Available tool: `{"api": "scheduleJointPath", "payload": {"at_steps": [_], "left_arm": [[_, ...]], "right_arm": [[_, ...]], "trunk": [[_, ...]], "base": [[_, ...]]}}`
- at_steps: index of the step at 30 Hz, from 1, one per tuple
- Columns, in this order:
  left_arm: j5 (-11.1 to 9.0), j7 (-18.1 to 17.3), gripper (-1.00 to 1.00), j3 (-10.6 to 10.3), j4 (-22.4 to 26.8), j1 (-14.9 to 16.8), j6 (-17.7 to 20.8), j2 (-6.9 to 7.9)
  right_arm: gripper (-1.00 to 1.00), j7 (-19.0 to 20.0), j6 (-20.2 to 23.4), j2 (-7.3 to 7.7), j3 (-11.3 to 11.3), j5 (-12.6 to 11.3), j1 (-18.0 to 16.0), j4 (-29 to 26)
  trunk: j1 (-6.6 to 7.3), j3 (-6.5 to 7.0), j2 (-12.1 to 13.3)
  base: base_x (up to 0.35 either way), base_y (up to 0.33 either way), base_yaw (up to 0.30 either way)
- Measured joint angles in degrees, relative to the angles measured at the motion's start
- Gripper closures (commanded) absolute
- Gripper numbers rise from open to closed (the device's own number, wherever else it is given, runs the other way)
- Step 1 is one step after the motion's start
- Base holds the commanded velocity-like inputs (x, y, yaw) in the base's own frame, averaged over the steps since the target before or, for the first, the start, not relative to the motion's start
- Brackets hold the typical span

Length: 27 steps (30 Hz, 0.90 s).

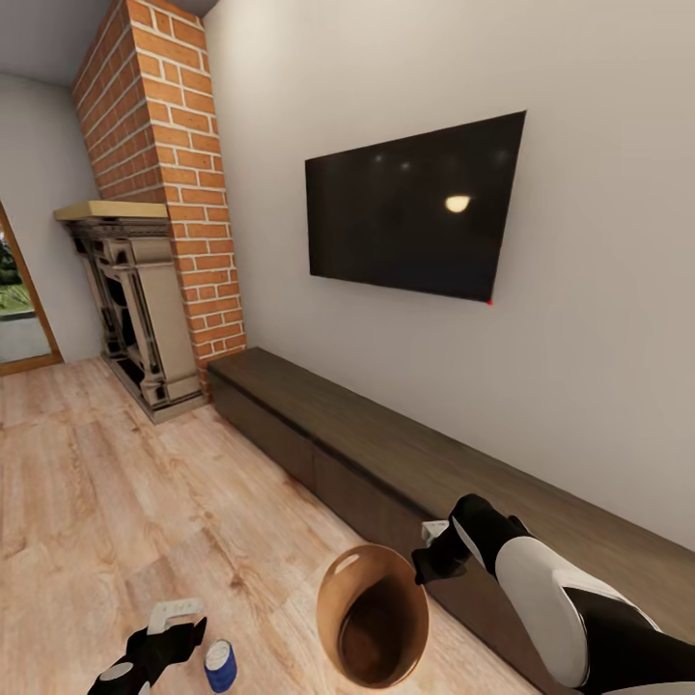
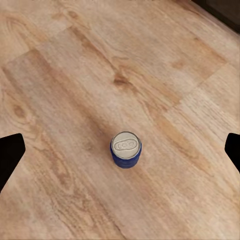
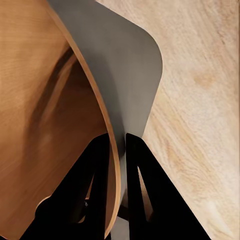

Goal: Put the three can of soda from the living room inside the tash can in the kitchen.

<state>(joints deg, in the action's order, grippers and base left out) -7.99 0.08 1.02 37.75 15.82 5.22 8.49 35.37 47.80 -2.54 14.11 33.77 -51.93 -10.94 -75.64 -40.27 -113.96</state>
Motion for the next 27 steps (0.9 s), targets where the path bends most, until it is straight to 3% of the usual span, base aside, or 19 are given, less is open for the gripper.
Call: {"api": "scheduleJointPath", "payload": {"at_steps": [10, 15, 21, 25, 27], "left_arm": [[-0.01, 0.06, -1.0, 0.16, 0.03, 0.0, 0.4, -0.05], [0.0, 0.1, -1.0, 0.04, 0.4, 0.29, 1.13, 0.07], [0.23, 0.15, -1.0, -0.04, 0.43, 4.58, 4.17, 0.02], [0.36, 0.29, -1.0, 0.02, 0.35, 5.46, 2.49, -0.06], [0.5, 0.52, -1.0, 0.0, 0.33, 5.67, -1.2, -0.15]], "right_arm": [[1.0, 0.01, 0.05, -0.07, -0.01, -0.03, 0.01, 0.03], [1.0, 0.0, 0.0, -0.29, -0.14, 0.19, 0.02, 0.03], [1.0, 0.01, 0.07, -0.63, -0.07, -0.1, 0.01, 0.03], [1.0, 0.09, 0.01, -0.63, -0.17, 0.12, 0.01, -0.03], [1.0, 0.1, -0.01, -0.67, -0.21, 0.2, 0.01, -0.05]], "trunk": [[0.0, 0.0, 0.0], [-1.09, -0.9, -1.99], [-2.41, -1.97, -4.39], [-3.29, -2.69, -6.0], [-3.73, -3.05, -6.8]], "base": [[0.026, 0.001, 0.0], [0.002, 0.0, 0.0], [0.0, 0.0, 0.0], [0.0, 0.0, 0.0], [0.0, 0.0, 0.0]]}}
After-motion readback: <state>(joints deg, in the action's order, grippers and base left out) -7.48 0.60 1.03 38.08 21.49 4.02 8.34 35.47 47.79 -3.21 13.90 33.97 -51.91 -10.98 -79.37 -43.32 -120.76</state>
